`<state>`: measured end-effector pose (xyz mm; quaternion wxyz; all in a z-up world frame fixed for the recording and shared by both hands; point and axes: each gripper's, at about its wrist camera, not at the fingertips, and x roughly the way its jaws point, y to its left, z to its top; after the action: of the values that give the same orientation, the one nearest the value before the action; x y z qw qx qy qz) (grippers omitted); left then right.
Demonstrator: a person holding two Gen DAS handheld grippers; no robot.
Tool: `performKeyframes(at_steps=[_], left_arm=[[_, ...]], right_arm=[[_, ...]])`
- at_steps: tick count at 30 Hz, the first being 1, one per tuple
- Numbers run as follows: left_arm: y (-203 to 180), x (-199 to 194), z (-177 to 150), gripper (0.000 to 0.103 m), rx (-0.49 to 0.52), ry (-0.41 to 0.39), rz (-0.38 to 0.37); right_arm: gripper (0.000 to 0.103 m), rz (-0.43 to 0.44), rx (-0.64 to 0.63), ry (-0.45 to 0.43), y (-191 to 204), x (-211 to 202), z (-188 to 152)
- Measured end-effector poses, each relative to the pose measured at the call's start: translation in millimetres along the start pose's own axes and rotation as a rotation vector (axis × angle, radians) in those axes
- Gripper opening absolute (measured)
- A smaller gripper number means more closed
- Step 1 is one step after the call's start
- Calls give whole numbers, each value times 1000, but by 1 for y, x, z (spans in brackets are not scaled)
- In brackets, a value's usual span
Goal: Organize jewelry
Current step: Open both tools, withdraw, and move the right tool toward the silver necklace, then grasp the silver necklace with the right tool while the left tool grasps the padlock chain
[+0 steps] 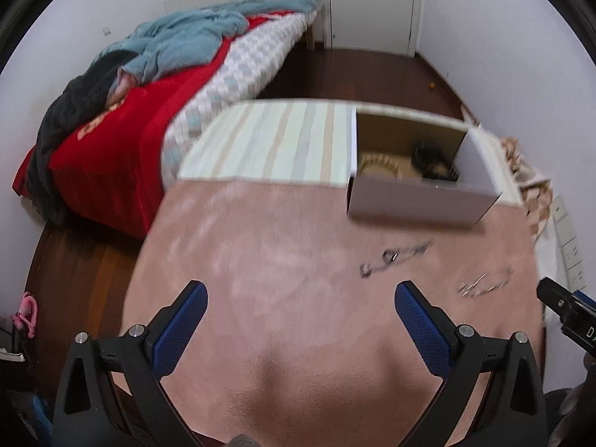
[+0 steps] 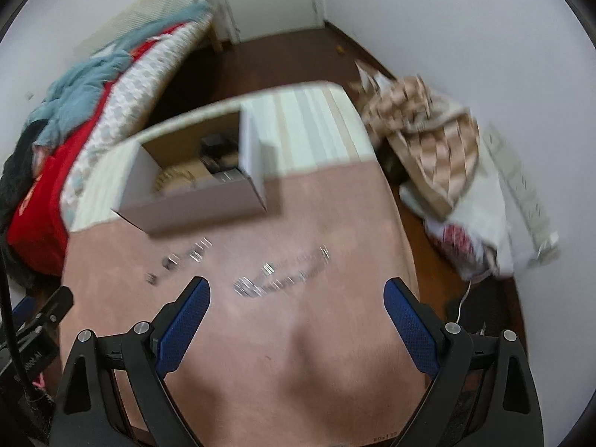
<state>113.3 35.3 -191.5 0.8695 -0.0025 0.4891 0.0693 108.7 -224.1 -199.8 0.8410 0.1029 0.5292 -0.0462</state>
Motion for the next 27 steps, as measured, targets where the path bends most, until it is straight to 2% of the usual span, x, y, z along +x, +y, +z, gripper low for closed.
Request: performKeyframes(at_steps=[5,11,16,19,20,21,22,24,25,27], left_arm=[[-5,47,-23,103,27,67,53],[-1,75,-32,103,-1,119,59],[-2,83,-29,103,-11,124,56],[-5,85,-26,103,-10,121,57],[-5,86,-25,103,-11,121,55],[-5,86,-23,103,-11,120,54],[-5,87,-22,103,-13,120,54],[-4,88,-19,103,-21,121,49],[-3,89,-17,103,-27,121,45],[-2,89,-13,103,-37,121,30]], right_arm=[[96,18,63,47,-24,45,-20],[96,22,113,26,-36,71,-14],[89,10,75,-21,-20,80,3],[85,-75,-11,-31,2,88,5],[77,-119,-51,-41,11,89,3],[63,-116,-69,-61,16,88,1],[54,-119,-80,-75,19,86,0],[11,-112,-92,-74,24,85,-1],[6,-107,-88,-68,24,86,-1],[3,-84,-71,-61,20,85,-1]])
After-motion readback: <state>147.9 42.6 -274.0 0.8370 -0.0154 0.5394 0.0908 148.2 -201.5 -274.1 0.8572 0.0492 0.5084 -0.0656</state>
